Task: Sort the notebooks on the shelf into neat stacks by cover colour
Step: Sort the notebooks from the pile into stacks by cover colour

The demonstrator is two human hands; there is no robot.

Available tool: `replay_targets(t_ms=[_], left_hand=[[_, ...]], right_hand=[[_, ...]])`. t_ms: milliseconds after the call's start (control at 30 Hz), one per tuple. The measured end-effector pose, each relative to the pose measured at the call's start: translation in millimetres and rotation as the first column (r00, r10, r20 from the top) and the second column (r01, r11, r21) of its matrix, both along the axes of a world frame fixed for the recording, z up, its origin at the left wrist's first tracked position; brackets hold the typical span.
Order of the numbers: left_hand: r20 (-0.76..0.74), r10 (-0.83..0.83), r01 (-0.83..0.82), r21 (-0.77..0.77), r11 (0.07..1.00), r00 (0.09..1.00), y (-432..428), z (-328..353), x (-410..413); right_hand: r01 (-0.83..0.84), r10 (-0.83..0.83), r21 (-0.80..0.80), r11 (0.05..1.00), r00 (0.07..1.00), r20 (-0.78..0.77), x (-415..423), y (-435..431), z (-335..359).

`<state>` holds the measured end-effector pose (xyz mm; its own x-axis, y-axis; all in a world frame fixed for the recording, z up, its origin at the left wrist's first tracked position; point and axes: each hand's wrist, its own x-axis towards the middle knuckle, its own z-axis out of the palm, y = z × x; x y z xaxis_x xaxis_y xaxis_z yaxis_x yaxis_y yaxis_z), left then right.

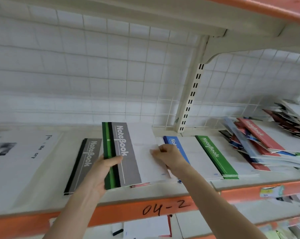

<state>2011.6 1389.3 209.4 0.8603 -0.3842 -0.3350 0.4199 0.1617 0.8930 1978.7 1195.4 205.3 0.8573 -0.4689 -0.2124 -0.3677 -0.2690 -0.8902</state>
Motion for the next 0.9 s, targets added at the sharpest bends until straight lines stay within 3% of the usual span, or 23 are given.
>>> replay_targets(t_ms=[167,367,500,700,900], left_hand=[[-0.044,0.093,-0.093,-0.001,0.996,0.995,43,0,8],[-0.07,0.182,-0.186,-0.054,0.981,0.981,103,-1,22],[-0.083,0.229,-0.233,-0.03,0.972,0.97,142,-4,29],[-0.095,0.26,-0.26,0.013,0.966,0.961,178,-8,36],[-0.095,0.244,-0.244,0.018,0.97,0.965,186,-6,39]], right_hand=[[0.039,-0.043,-0.083,0.996,0.998,-0.048,10,26,-2],[0.102,-0.103,-0.15,0.983,0.995,0.003,21,49,-6],[0.091,-0.098,-0.282,0.955,0.995,-0.011,27,63,-6],[-0.141,0.027,-0.605,0.783,0.981,-0.194,39,102,-8],[-0.224,0.056,-0.693,0.685,0.965,-0.256,47,128,-14]])
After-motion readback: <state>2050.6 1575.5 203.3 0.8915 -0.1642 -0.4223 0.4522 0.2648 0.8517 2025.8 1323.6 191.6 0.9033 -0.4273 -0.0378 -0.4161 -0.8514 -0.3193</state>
